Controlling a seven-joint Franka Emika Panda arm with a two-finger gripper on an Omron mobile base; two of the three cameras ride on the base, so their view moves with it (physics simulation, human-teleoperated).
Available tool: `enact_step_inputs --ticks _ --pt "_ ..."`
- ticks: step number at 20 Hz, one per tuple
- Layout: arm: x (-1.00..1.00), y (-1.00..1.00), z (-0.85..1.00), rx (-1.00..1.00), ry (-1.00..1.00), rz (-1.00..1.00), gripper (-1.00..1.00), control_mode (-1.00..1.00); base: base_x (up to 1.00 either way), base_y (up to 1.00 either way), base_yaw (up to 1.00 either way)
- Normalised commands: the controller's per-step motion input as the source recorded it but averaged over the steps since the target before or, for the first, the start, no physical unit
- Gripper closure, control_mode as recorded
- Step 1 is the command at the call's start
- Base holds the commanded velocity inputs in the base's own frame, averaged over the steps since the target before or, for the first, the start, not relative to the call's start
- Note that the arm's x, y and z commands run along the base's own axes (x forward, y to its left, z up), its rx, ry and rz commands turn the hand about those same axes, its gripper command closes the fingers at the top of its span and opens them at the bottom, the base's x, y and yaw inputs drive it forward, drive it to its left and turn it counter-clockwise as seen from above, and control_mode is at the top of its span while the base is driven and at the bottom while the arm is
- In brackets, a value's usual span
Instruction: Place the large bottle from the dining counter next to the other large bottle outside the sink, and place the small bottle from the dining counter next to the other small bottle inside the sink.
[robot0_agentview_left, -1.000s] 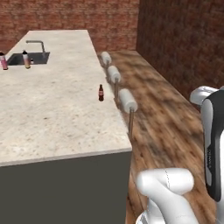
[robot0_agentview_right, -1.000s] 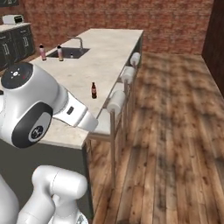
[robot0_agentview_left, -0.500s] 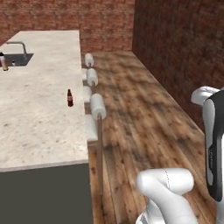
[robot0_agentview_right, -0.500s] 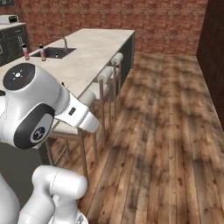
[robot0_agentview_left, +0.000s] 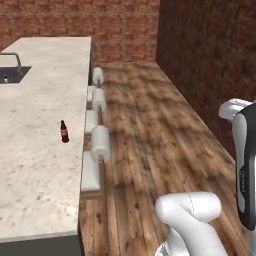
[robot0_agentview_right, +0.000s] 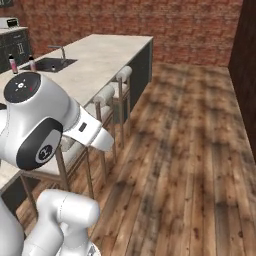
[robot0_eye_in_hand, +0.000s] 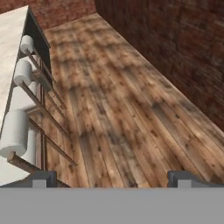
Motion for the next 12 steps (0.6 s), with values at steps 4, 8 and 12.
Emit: enact_step_inputs --ticks 4,8,12 --pt "0.00 0.00 0.00 0.00 0.00 0.00 -1.00 1.00 0.87 -0.41 0.10" --pt "0.00 0.00 0.00 0.00 0.00 0.00 -1.00 1.00 0.89 -0.40 0.10" --pt "0.00 0.00 0.00 0.00 0.00 0.00 -1.00 1.00 0.91 -0.42 0.09"
